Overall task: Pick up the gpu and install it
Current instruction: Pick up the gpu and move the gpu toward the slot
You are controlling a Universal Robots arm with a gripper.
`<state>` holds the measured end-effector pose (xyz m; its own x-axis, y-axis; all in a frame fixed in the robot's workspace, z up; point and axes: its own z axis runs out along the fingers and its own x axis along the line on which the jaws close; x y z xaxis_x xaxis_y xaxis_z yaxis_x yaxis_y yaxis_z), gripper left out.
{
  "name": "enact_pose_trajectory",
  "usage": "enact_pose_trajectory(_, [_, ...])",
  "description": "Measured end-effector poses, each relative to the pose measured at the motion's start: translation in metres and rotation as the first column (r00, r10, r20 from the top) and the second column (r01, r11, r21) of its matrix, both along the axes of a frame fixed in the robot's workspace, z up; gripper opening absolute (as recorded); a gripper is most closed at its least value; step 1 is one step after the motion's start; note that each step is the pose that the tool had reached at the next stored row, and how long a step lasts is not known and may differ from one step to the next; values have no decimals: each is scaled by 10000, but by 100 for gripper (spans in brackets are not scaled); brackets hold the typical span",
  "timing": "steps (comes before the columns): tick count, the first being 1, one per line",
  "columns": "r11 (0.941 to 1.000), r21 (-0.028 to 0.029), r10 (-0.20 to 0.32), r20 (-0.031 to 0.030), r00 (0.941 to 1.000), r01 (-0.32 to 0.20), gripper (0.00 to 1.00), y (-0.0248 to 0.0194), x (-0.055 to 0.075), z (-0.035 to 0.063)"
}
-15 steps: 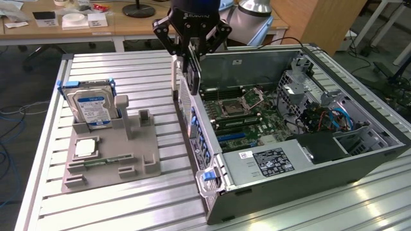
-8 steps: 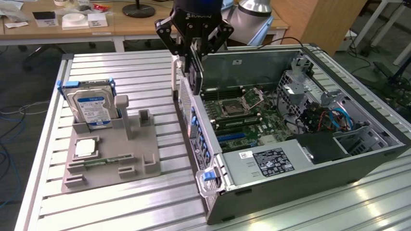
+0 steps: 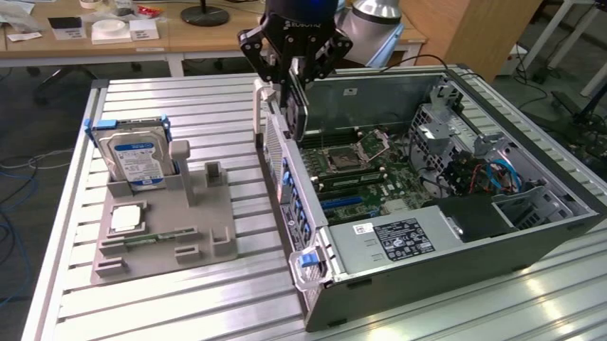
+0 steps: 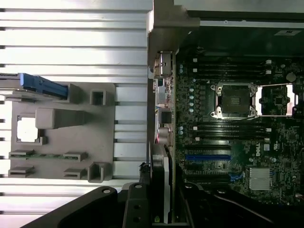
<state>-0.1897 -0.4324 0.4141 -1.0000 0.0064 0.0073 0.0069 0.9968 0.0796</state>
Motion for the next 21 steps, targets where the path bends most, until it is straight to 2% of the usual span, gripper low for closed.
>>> enact_pose_trajectory(10, [10000, -12, 74, 0, 10000, -74, 28, 0, 142, -19])
enact_pose_trajectory(12, [10000, -42, 84, -1, 10000, -84, 28, 1, 168, -23])
enact_pose_trajectory(15, [9999, -120, 88, -2, 10000, -88, 28, 3, 188, -29])
enact_pose_trajectory(21, [9999, -132, 101, -1, 9999, -101, 28, 5, 248, -47])
